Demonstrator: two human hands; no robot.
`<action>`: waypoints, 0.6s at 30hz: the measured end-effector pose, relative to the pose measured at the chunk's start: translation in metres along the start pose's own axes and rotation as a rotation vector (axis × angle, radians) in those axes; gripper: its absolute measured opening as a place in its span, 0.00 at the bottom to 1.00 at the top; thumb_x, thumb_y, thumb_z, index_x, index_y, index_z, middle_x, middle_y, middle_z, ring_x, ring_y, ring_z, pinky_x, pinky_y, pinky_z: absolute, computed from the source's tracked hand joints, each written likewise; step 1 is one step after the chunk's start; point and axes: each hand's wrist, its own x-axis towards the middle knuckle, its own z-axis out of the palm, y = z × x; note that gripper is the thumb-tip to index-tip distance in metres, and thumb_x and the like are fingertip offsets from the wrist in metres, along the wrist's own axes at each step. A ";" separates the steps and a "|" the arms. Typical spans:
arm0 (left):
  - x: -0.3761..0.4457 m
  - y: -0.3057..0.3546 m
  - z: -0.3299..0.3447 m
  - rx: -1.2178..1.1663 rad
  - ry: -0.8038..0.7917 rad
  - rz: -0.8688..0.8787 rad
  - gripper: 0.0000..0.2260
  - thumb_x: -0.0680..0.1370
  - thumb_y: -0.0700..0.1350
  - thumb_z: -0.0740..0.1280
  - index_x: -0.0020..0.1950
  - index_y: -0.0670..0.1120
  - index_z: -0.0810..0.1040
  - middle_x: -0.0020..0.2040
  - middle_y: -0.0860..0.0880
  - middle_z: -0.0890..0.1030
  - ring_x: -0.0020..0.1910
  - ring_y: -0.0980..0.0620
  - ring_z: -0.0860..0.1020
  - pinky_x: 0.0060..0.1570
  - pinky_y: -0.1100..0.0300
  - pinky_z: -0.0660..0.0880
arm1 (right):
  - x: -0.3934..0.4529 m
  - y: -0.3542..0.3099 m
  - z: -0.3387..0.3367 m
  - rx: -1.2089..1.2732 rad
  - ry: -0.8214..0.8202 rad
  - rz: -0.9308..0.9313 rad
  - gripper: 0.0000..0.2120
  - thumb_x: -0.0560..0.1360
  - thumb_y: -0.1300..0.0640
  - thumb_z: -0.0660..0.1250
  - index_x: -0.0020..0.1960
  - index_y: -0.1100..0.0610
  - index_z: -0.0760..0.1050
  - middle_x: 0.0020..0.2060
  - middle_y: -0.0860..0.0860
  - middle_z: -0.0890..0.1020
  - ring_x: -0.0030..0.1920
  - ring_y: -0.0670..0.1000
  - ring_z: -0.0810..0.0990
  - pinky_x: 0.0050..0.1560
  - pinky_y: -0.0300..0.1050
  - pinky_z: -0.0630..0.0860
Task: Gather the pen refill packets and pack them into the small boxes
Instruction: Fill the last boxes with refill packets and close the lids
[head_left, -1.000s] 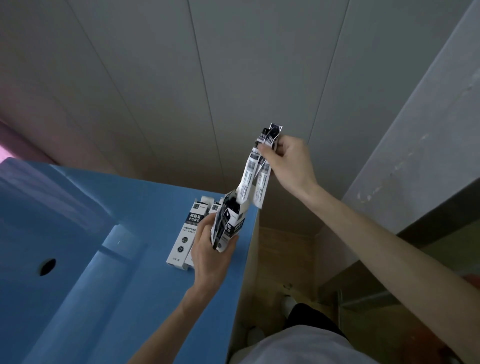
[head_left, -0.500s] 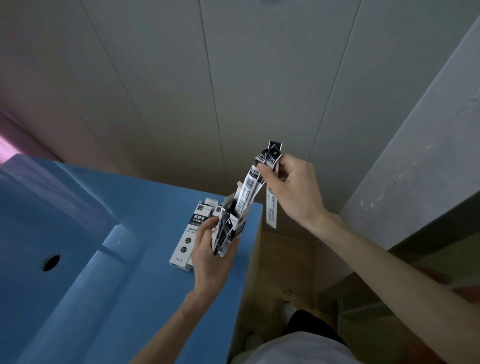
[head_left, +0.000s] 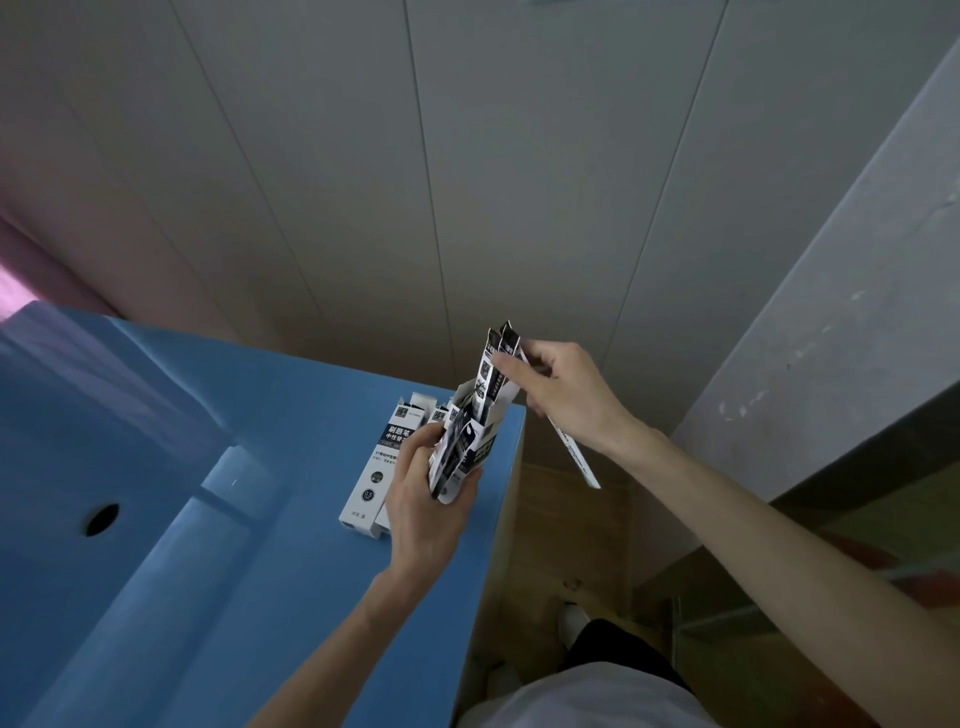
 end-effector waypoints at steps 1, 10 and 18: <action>0.000 0.000 0.000 0.003 0.003 -0.002 0.22 0.71 0.41 0.81 0.63 0.43 0.80 0.63 0.59 0.74 0.60 0.78 0.69 0.54 0.82 0.65 | -0.001 0.000 0.002 0.013 -0.001 0.012 0.13 0.82 0.46 0.66 0.47 0.53 0.82 0.30 0.56 0.78 0.29 0.50 0.74 0.33 0.46 0.73; -0.003 -0.001 -0.002 0.001 -0.040 -0.022 0.21 0.71 0.43 0.81 0.62 0.45 0.80 0.63 0.63 0.73 0.58 0.74 0.72 0.52 0.63 0.74 | -0.005 0.008 0.005 -0.040 -0.045 -0.023 0.11 0.82 0.47 0.66 0.43 0.50 0.79 0.25 0.43 0.76 0.25 0.45 0.69 0.27 0.39 0.65; -0.007 -0.005 0.000 0.026 -0.095 -0.045 0.18 0.72 0.46 0.80 0.59 0.46 0.81 0.64 0.62 0.75 0.56 0.67 0.74 0.48 0.60 0.77 | 0.019 -0.023 -0.006 0.405 0.388 -0.132 0.11 0.85 0.56 0.63 0.56 0.63 0.80 0.46 0.55 0.86 0.35 0.56 0.84 0.39 0.49 0.82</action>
